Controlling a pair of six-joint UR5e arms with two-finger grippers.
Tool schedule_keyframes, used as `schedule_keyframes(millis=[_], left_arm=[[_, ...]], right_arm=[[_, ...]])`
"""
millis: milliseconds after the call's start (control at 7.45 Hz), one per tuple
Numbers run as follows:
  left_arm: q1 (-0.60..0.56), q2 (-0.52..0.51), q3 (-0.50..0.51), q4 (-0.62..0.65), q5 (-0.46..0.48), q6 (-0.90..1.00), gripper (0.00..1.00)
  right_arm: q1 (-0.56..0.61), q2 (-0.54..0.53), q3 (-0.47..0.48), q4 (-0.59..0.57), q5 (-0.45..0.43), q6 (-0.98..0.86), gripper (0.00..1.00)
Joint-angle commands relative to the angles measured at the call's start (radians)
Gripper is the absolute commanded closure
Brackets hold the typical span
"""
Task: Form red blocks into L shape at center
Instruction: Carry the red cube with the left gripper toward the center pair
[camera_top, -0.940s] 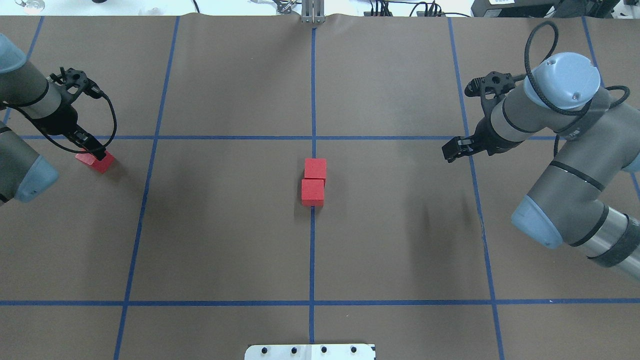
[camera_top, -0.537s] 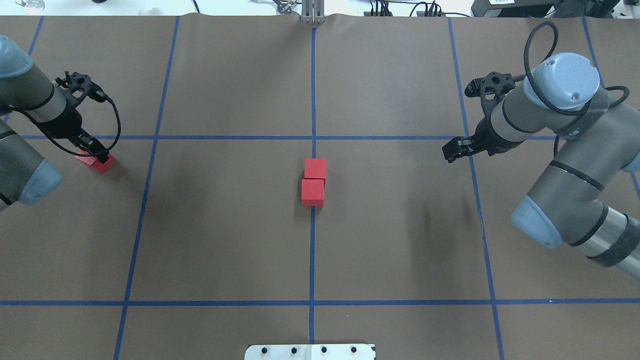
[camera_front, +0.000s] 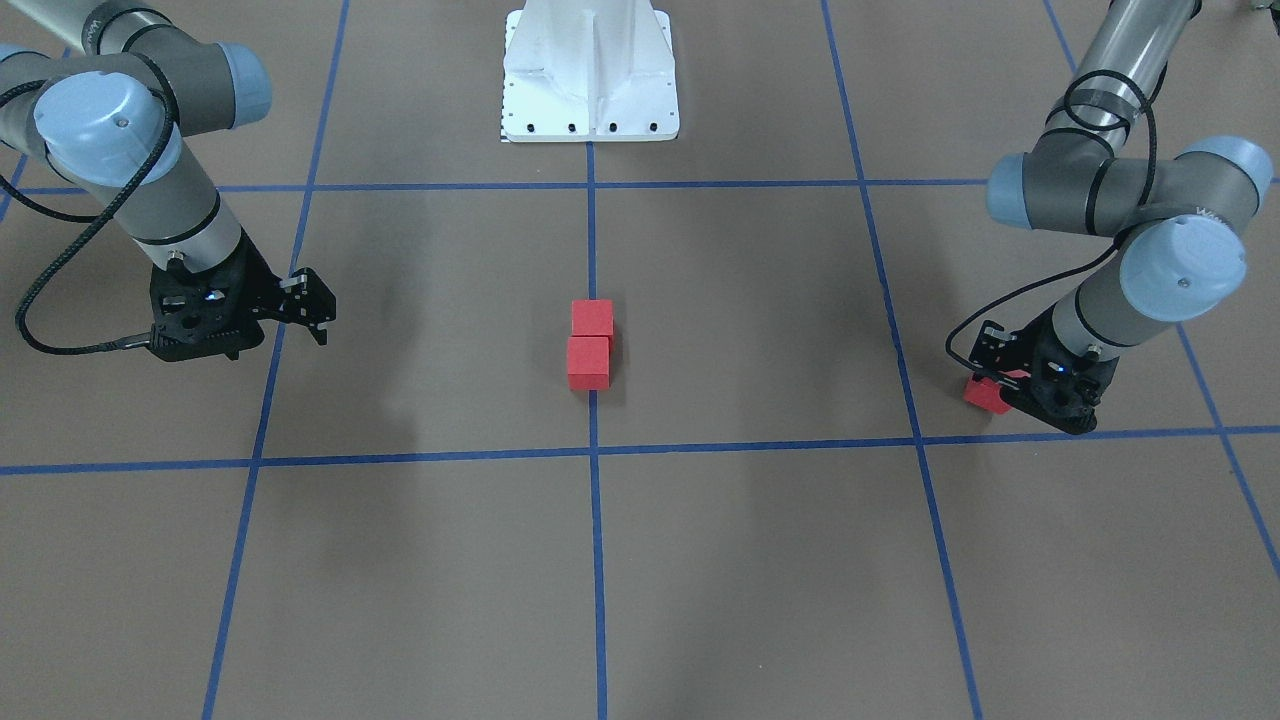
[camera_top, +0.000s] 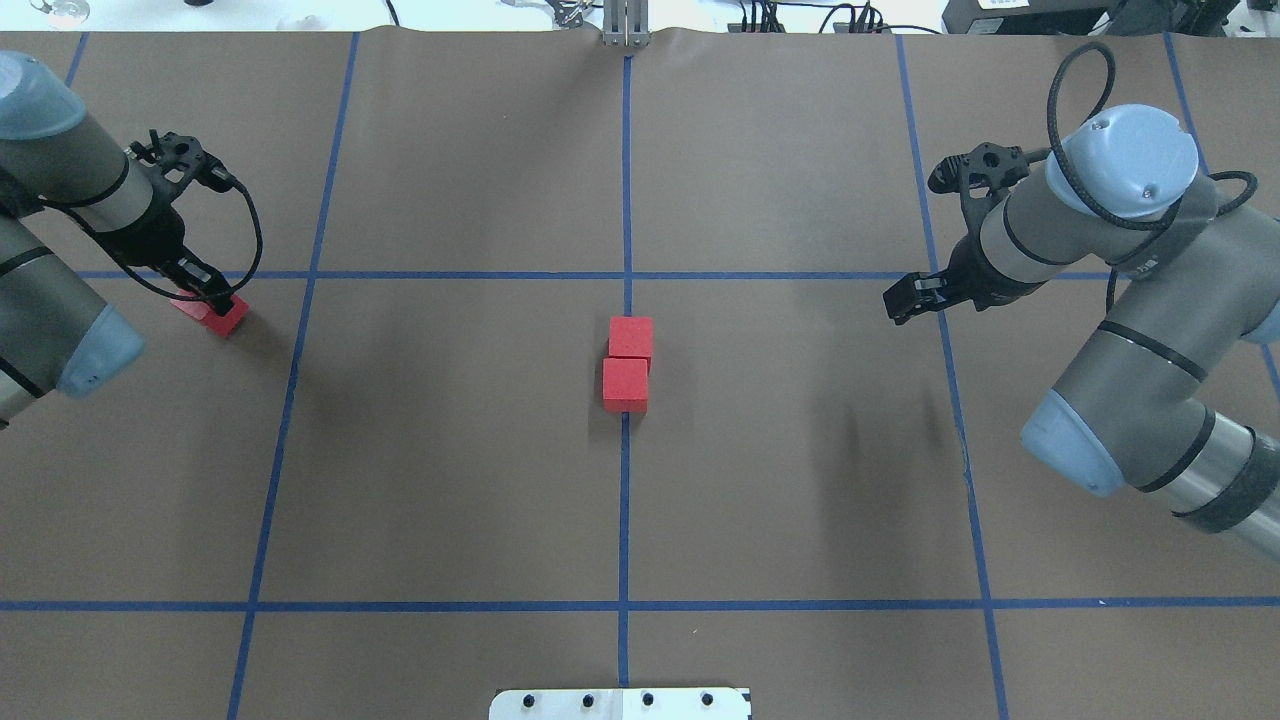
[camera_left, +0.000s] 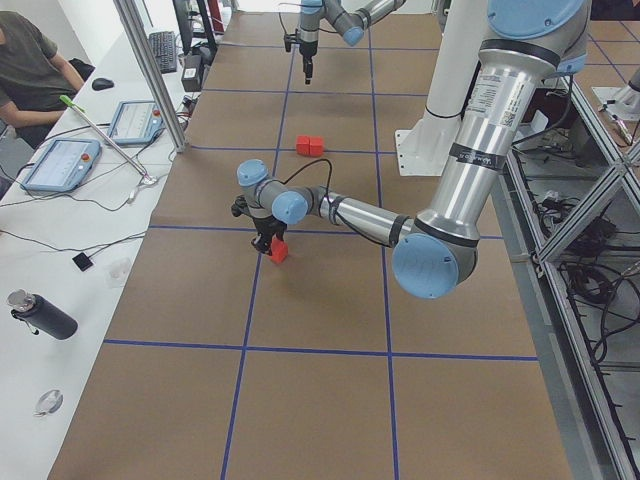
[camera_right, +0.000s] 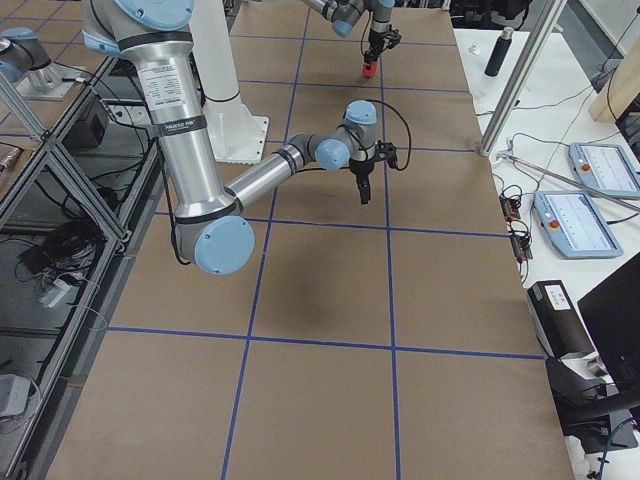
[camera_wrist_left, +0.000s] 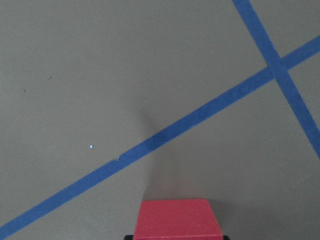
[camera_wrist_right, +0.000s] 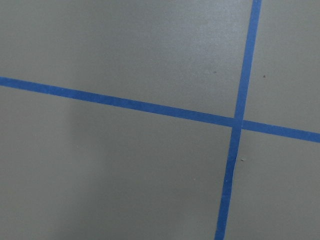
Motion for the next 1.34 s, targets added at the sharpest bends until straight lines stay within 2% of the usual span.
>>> schedule_keyframes(millis=[0, 537, 671, 940, 1208], left_arm=[[-0.002, -0.059, -0.047, 0.021, -0.029, -0.247, 1.0], [0.07, -0.175, -0.085, 0.022, -0.022, -0.75, 1.0], [0.118, -0.211, -0.093, 0.022, -0.006, -0.996, 1.0], [0.225, -0.294, -0.094, 0.021, 0.143, -1.459, 1.0], [0.325, -0.387, -0.073, 0.111, 0.259, -1.752, 1.0]], right_arm=[[0.0, 0.012, 0.002, 0.0, 0.0, 0.003, 0.0], [0.005, 0.004, 0.011, 0.0, 0.003, 0.0, 0.0], [0.008, 0.001, 0.009, 0.0, 0.005, -0.003, 0.0], [0.008, -0.001, 0.008, 0.0, 0.005, -0.005, 0.0], [0.006, -0.001, 0.003, 0.0, 0.003, -0.005, 0.0]])
